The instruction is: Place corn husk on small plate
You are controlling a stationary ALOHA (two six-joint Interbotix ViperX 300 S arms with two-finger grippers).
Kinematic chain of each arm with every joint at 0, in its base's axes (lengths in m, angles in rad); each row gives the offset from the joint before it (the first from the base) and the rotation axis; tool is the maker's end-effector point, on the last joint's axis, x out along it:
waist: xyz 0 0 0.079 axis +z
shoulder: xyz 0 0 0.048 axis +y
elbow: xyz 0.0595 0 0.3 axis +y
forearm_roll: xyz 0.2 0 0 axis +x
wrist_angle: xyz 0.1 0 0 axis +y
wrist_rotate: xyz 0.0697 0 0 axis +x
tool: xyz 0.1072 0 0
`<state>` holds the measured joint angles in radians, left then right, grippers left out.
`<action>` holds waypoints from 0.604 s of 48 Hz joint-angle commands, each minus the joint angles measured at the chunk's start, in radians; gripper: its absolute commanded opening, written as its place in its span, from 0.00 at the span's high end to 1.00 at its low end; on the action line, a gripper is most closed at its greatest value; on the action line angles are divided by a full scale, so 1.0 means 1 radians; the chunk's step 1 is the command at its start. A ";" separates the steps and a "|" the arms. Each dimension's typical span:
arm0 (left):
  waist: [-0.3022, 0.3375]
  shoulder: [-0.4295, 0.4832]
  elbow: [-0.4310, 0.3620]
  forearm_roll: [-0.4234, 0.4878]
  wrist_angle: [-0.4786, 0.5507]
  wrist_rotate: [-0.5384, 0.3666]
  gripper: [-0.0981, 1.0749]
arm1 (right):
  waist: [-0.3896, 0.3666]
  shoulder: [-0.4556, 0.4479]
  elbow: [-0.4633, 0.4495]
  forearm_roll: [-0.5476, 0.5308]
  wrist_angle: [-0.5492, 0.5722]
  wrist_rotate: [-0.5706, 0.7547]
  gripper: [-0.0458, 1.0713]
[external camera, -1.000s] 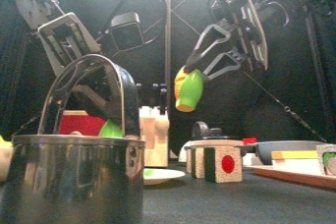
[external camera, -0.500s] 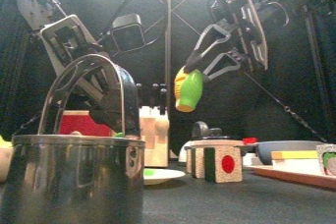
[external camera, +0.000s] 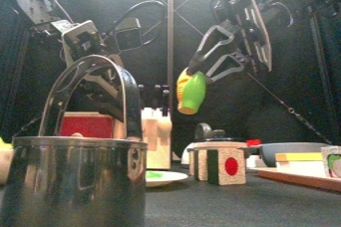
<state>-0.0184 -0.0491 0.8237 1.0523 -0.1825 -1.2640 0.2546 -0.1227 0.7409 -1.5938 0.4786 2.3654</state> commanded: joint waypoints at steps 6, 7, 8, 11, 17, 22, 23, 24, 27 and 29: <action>0.002 -0.034 -0.005 0.002 0.002 0.002 0.22 | -0.002 -0.014 -0.015 -0.003 0.000 -0.002 0.42; 0.002 -0.037 -0.003 0.000 0.002 0.002 0.22 | -0.002 -0.014 -0.015 -0.005 0.000 -0.002 0.42; 0.002 -0.038 -0.003 0.002 0.002 0.003 0.22 | -0.002 -0.014 -0.015 -0.005 0.000 -0.002 0.42; 0.002 -0.044 -0.002 0.005 0.002 0.003 0.22 | -0.002 -0.012 -0.017 -0.005 -0.003 -0.002 0.42; 0.012 -0.064 -0.002 0.018 0.002 0.021 0.22 | 0.000 -0.005 -0.021 -0.023 -0.015 -0.002 0.42; 0.014 -0.089 0.002 0.035 0.002 0.069 0.22 | 0.003 0.003 -0.023 -0.066 -0.041 -0.002 0.43; 0.014 -0.095 0.002 0.041 0.002 0.086 0.22 | 0.002 0.005 -0.025 -0.081 -0.048 -0.002 0.43; 0.012 -0.098 0.002 0.043 0.000 0.100 0.22 | 0.002 0.006 -0.025 -0.092 -0.051 0.000 0.43; 0.014 -0.112 -0.002 0.043 -0.002 0.140 0.22 | -0.002 0.009 -0.031 -0.112 -0.055 0.003 0.42; 0.015 -0.120 0.000 0.038 0.002 0.164 0.22 | -0.003 0.012 -0.034 -0.118 -0.055 0.003 0.42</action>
<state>-0.0077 -0.1396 0.8345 1.0922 -0.1795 -1.1367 0.2546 -0.1012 0.7363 -1.6904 0.4264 2.3654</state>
